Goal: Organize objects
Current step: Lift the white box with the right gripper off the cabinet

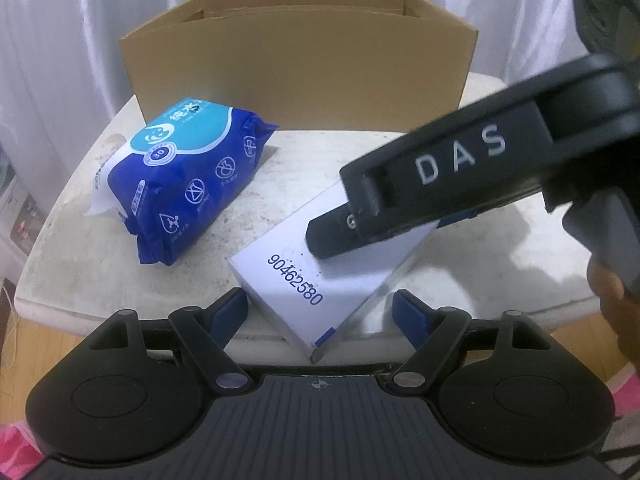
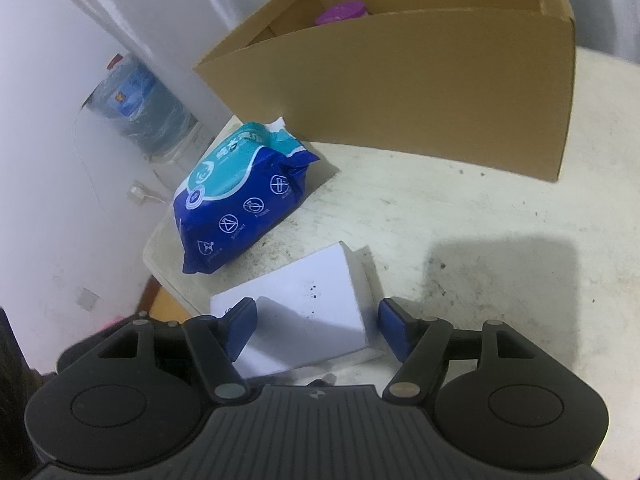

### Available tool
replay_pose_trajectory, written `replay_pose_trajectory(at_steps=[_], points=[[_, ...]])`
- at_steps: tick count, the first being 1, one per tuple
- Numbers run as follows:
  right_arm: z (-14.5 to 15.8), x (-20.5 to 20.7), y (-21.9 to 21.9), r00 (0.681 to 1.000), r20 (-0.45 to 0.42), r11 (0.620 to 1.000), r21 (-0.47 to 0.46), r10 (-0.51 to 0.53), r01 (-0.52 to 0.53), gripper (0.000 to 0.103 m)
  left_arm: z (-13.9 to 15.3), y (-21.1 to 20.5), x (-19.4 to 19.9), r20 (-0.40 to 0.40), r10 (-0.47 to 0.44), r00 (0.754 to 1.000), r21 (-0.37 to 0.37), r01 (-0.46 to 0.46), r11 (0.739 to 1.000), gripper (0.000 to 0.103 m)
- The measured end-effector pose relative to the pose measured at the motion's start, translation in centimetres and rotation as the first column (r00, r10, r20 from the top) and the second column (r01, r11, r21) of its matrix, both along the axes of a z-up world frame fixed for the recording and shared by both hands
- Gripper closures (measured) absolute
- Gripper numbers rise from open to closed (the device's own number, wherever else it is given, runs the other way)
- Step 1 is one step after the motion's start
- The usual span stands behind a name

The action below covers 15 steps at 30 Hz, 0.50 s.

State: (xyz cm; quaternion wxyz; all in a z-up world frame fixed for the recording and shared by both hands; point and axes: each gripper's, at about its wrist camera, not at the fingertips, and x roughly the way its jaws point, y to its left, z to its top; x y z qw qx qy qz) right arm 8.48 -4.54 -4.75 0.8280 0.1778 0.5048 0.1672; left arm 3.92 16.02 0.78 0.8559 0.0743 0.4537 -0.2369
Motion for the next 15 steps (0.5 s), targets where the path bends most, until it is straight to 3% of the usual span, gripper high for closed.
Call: replay_pose_trajectory(at_steps=[15], points=[[1.6,0.3,0.0,0.999,-0.011,0.999,-0.02,-0.043,0.043,0.033,1.8,0.5,1.1,-0.02,0.029,0.999,-0.05,-0.03,0.998,0.025]])
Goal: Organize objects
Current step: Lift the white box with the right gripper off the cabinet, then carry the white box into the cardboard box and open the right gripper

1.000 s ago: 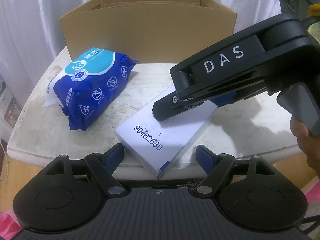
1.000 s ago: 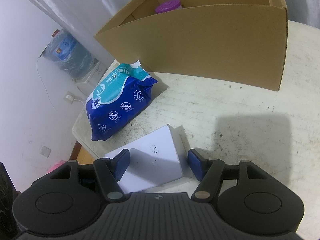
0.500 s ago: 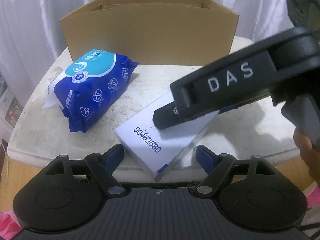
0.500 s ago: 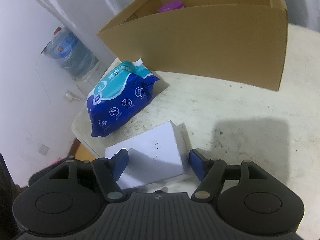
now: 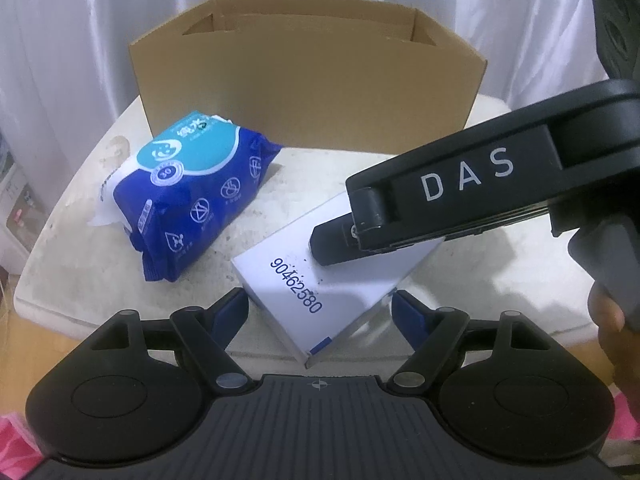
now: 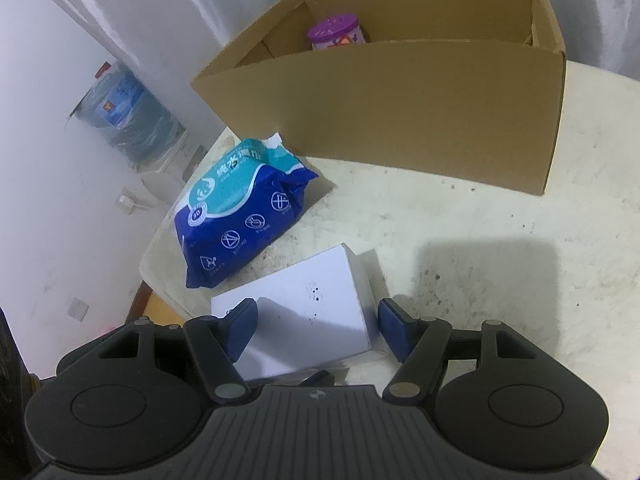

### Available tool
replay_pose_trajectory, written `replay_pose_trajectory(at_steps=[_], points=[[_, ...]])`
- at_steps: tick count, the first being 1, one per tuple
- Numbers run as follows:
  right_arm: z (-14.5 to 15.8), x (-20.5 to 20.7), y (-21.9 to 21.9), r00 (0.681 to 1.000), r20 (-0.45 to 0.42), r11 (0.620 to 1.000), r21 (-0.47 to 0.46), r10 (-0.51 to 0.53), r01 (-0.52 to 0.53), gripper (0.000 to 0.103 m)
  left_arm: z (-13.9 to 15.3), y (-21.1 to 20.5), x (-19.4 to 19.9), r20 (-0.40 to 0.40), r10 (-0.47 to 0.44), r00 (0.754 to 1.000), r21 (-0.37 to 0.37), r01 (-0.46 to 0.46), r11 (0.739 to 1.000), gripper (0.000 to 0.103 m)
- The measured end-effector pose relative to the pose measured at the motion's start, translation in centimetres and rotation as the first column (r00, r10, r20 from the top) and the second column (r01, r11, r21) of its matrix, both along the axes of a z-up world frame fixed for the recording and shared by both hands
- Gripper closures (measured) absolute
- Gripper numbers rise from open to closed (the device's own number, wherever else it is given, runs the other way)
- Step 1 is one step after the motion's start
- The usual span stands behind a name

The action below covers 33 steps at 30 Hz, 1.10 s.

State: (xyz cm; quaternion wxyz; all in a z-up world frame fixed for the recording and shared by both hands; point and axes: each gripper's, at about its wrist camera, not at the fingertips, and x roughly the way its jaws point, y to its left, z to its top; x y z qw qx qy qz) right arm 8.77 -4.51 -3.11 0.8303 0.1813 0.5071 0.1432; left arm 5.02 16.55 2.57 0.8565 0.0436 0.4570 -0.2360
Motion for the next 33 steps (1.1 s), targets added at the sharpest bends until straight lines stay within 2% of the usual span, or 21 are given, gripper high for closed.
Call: replay_pose_trajectory(at_steps=[27,33], points=[[2.3,-0.1,0.5,0.999,0.033,1.0,-0.018,0.015,-0.015,0.033,1.8,0.5,-0.3,0.031,0.012,0.999,-0.017,-0.012,1.0,0.025],[3.2,-0.4,0.9,0.998,0.062,1.0,-0.022,0.019,-0.018,0.033,2.5,1.2,-0.5,0.047,0.026,0.999,-0.03,-0.024,0.999,0.024]])
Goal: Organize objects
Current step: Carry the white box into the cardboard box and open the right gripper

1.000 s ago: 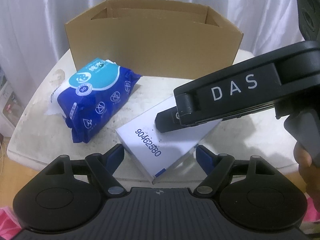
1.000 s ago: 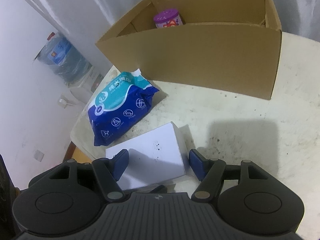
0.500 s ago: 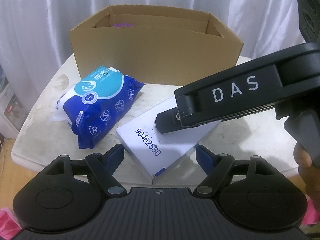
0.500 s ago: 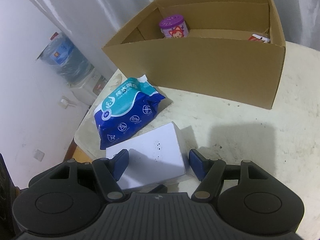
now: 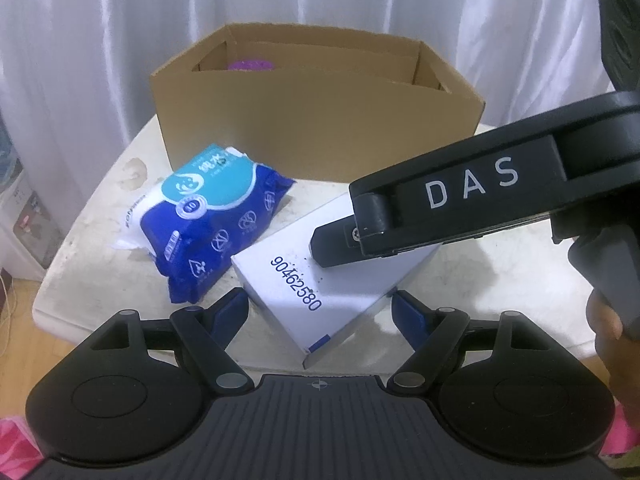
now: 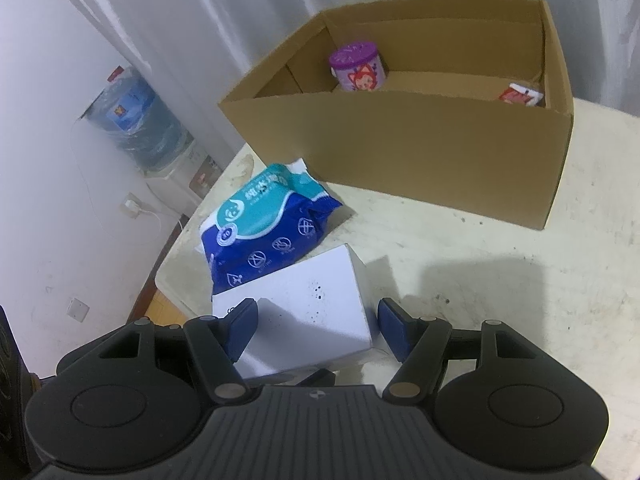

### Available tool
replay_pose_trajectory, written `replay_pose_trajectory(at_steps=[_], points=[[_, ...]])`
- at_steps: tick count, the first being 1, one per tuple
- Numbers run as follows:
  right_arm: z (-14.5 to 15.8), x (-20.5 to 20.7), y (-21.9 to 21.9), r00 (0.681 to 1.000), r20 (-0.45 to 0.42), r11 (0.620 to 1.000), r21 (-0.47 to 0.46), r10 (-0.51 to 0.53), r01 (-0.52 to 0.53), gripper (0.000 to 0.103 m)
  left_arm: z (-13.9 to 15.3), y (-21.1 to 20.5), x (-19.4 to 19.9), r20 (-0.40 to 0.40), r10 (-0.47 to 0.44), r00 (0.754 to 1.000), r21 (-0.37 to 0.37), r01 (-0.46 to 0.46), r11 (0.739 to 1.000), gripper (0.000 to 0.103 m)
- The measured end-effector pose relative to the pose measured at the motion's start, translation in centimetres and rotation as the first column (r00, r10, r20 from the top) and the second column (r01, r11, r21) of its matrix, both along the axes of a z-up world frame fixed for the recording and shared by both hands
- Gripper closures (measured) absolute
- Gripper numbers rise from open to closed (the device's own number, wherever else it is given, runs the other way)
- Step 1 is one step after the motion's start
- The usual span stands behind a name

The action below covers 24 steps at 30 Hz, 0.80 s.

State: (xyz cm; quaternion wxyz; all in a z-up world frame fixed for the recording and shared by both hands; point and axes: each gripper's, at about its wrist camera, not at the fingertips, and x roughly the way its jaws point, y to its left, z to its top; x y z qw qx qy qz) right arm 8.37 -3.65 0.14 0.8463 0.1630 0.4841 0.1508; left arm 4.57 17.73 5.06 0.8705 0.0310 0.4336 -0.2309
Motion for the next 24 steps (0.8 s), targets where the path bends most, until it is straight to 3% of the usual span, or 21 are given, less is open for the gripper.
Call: replay_pose_trajectory(at_steps=[8,15,20,24], points=[[2.7,-0.1,0.0,0.996,0.088,1.0,0.026,-0.009,0.007,0.033,2.6,0.4,0.2,0.077,0.007,0.997,0.008,-0.008,1.0,0.024],[6.4,1.2,-1.2,0.978,0.203,0.999,0.04,-0.043,0.036,0.033,6.1,-0.4,1.8,0.19,-0.014,0.982,0.012,0.012,1.0,0.024],[9.0,4.1,-2.7,0.96,0.272,0.997,0.03,-0.07,0.065,0.033,8.4,-2.2,5.4,0.252,-0.058,0.966,0.026,0.054,0.998,0.024],[9.9,8.1,-4.0,0.957,0.277,0.996,0.01,-0.087,0.088,0.033,9.2,-3.7,10.1,0.238,-0.096,0.967,0.014,0.095,0.995,0.023]])
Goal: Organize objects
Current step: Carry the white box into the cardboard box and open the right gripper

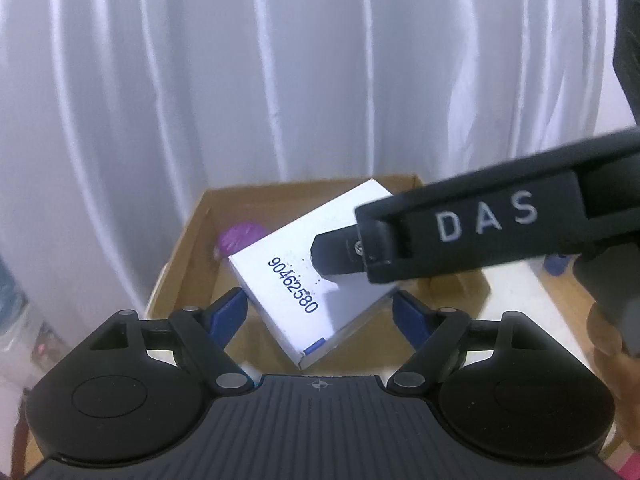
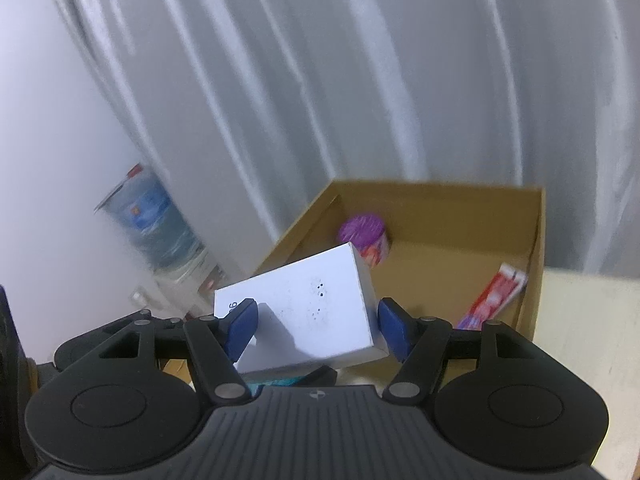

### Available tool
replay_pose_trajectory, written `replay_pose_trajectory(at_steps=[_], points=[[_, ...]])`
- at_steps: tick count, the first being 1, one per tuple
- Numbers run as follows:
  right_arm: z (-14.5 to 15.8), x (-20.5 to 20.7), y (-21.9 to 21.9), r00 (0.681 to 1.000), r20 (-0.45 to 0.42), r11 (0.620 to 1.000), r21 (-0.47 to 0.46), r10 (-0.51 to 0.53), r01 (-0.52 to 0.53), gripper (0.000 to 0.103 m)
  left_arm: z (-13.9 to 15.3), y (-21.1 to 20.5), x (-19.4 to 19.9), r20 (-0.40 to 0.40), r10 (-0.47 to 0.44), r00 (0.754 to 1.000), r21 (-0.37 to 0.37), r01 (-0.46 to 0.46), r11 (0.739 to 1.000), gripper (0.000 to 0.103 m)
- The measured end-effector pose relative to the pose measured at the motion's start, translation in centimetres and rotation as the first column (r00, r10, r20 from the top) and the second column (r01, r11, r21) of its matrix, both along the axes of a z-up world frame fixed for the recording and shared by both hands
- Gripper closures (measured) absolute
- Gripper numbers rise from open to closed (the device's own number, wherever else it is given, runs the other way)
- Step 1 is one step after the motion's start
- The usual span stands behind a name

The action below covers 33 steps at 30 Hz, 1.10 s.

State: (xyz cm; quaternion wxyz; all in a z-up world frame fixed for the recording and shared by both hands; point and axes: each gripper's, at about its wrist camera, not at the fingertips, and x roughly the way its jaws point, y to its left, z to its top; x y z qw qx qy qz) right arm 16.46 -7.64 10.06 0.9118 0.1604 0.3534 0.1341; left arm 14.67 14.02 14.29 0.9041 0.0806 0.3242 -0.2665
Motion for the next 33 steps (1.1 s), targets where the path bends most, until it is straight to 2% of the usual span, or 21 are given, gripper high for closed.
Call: replay_pose_trajectory(at_steps=[4,7,10,15,24,26,28,30,33], points=[[-0.5,5.5,-1.5,0.999,-0.049,1.0,-0.007,-0.019,0.019,0.033,-0.1,-2.1,5.4,-0.053,-0.038,0.998,0.013,0.038,0.999,0.023],[-1.9,9.7,-2.6,0.991,-0.13,0.999,-0.014,-0.035,0.034,0.033,-1.4,-3.4,10.0,-0.14,-0.063,0.988,0.024,0.067,0.997,0.023],[-3.9,13.7,-3.3,0.974,-0.22,0.999,-0.022,-0.048,0.044,0.033,-3.3,-4.5,14.0,-0.251,-0.079,0.965,0.027,0.088,0.996,0.023],[-7.2,17.7,-4.1,0.94,-0.334,0.997,-0.045,-0.074,0.062,0.033,-6.9,-5.5,19.0,-0.415,-0.086,0.906,0.002,0.096,0.995,0.023],[-11.0,20.2,-4.2,0.916,-0.388,0.991,-0.12,-0.1,0.058,0.036,-10.9,-8.2,20.9,-0.51,-0.063,0.858,0.056,0.105,0.993,0.024],[-11.6,20.4,-4.4,0.914,-0.388,0.988,-0.14,-0.119,0.069,0.036,-11.0,-8.2,20.8,-0.537,-0.066,0.841,0.043,0.105,0.994,0.024],[-11.8,20.5,-4.6,0.911,-0.39,0.986,-0.141,-0.133,0.084,0.037,-10.6,-8.0,21.0,-0.516,-0.077,0.853,0.019,0.102,0.995,0.014],[-11.5,20.4,-4.9,0.913,-0.381,0.985,-0.14,-0.145,0.098,0.037,-10.1,-7.5,20.9,-0.505,-0.063,0.861,0.021,0.085,0.996,0.012],[-9.9,19.3,-5.3,0.926,-0.343,0.984,-0.135,-0.155,0.115,0.037,-8.9,-6.2,19.8,-0.496,-0.062,0.866,-0.014,0.064,0.998,0.012]])
